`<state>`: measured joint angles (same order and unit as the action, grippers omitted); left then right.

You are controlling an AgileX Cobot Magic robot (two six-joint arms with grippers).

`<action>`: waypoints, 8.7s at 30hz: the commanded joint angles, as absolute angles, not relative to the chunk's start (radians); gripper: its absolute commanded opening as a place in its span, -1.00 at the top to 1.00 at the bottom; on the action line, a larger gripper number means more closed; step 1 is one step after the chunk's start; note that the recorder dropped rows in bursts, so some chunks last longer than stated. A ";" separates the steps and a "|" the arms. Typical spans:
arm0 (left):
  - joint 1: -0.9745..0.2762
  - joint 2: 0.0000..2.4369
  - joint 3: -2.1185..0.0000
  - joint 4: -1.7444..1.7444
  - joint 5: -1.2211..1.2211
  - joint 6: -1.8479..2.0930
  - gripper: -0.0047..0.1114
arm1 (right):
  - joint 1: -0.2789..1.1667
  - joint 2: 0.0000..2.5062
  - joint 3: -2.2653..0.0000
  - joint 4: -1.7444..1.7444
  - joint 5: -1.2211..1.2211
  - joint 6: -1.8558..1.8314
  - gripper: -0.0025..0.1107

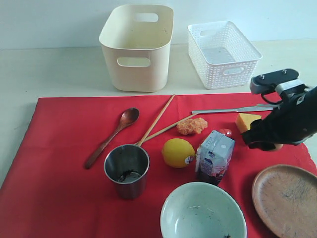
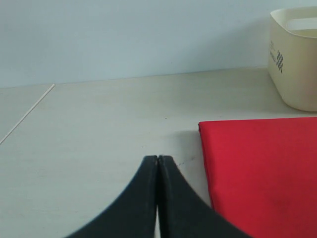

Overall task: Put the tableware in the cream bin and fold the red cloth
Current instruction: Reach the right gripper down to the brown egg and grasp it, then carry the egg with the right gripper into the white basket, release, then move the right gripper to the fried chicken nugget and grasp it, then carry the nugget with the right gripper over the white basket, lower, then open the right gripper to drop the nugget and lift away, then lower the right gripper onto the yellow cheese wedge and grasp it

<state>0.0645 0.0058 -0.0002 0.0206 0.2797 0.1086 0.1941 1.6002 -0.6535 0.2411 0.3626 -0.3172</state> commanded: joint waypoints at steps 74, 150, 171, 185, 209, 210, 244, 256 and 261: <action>0.059 0.000 0.000 0.024 0.274 0.101 0.90 | 0.197 1.840 -1.453 0.322 0.463 -0.264 -0.43; 0.059 0.000 0.000 0.024 0.274 0.101 0.90 | 0.442 1.792 -1.193 0.254 0.611 -0.393 0.96; 0.059 0.000 0.000 0.024 0.274 0.101 0.90 | 0.433 1.725 -1.193 0.247 0.300 -0.328 0.96; 0.059 0.000 0.000 0.024 0.274 0.101 0.90 | 0.206 1.846 -1.193 0.345 0.060 -0.284 0.96; 0.059 0.000 0.000 0.024 0.274 0.101 0.90 | 0.195 2.061 -1.285 0.471 -0.056 -0.260 0.87; 0.059 0.000 0.000 0.024 0.274 0.101 0.90 | 0.197 2.061 -1.285 0.471 -0.061 -0.260 0.77; 0.059 0.000 0.000 0.024 0.274 0.101 0.90 | 0.195 1.653 -1.285 0.287 0.423 -0.260 0.21; 0.059 0.000 0.000 0.024 0.274 0.101 0.90 | 0.197 1.436 -1.095 0.285 0.574 -0.187 0.96; 0.059 0.000 0.000 0.024 0.274 0.101 0.90 | 0.197 1.433 -0.941 0.287 0.536 -0.185 0.96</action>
<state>0.0645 0.0058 -0.0002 0.0206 0.2797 0.1086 0.2002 1.4380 -1.0114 0.2951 0.5682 -0.1912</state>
